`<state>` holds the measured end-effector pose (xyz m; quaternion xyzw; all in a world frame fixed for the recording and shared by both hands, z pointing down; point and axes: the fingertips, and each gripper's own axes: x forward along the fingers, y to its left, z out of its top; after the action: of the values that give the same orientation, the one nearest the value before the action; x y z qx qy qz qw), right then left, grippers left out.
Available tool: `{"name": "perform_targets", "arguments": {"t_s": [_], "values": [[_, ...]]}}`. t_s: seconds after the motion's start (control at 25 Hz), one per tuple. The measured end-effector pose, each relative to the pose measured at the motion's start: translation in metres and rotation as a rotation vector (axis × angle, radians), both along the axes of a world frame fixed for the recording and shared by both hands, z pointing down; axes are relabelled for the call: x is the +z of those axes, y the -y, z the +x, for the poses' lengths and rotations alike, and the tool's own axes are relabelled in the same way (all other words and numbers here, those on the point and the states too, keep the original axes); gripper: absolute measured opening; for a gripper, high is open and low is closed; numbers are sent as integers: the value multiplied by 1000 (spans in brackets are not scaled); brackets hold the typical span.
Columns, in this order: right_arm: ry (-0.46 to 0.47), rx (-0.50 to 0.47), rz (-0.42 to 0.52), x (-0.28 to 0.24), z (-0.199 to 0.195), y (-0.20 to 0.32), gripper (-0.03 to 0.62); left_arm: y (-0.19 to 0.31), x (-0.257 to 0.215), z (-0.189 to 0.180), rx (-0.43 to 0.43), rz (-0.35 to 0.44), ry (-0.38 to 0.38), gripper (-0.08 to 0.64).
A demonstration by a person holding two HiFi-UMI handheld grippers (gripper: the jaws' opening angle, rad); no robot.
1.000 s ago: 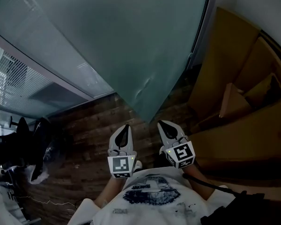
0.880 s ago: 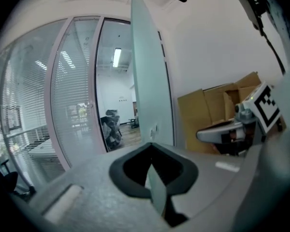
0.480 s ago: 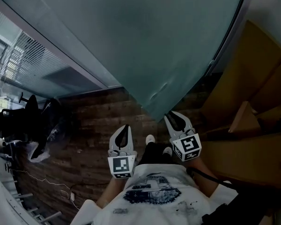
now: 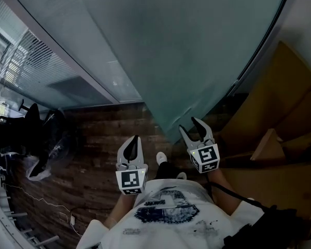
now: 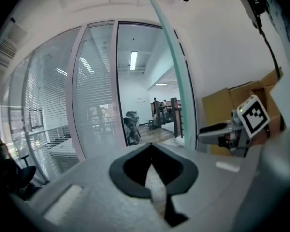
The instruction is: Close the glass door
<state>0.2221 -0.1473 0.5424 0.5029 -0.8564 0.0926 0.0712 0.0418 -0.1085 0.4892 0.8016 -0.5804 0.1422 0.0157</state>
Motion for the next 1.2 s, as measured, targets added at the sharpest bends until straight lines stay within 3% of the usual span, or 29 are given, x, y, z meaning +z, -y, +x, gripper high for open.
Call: {"name": "perform_targets", "arguments": {"t_s": [0.16, 0.36, 0.68, 1.2], "values": [[-29, -37, 21, 5, -7, 21, 273, 24, -3, -7, -8, 18, -3, 3], [-71, -38, 12, 20, -19, 42, 275, 50, 5, -22, -7, 15, -11, 3], [-118, 13, -8, 34, -31, 62, 146, 78, 7, -37, -8, 30, -40, 3], [-119, 68, 13, 23, -36, 83, 140, 116, 2, -66, -1, 31, -93, 3]]}}
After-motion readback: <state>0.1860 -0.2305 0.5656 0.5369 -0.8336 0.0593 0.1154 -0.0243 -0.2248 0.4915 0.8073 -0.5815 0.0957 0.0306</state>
